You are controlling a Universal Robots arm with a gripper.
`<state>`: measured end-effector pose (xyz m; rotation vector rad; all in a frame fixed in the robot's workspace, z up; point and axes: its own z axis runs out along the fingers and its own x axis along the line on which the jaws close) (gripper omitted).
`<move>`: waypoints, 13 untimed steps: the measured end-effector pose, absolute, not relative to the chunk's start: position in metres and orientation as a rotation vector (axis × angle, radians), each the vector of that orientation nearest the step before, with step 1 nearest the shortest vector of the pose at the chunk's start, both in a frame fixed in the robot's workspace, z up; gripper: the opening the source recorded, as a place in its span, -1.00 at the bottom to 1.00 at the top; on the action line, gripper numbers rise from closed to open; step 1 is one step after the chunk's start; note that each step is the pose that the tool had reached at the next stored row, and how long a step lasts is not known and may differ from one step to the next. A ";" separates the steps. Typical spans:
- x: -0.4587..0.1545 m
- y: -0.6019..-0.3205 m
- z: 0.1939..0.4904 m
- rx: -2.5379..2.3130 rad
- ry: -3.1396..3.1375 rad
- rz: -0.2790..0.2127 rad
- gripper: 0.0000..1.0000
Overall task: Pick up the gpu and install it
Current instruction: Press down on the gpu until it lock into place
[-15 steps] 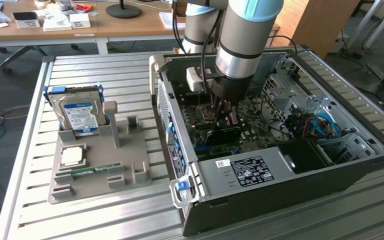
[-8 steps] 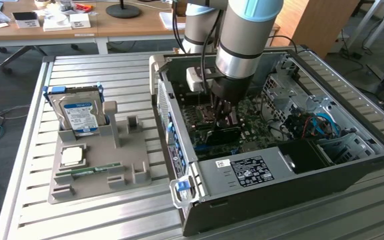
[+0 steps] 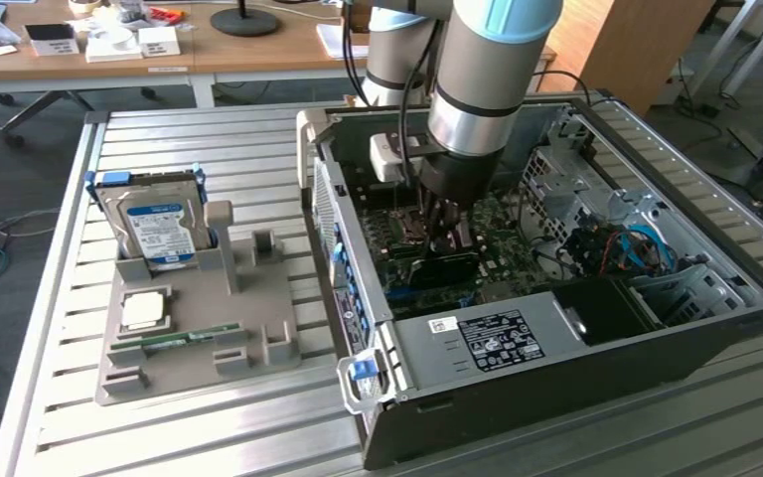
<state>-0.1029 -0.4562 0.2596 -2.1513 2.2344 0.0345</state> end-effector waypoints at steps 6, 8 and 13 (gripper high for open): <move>-0.103 -0.456 0.267 -2.151 2.234 0.034 -0.79; -0.103 -0.456 0.272 -2.151 2.234 0.034 -0.79; -0.103 -0.456 0.284 -2.151 2.234 0.034 -0.79</move>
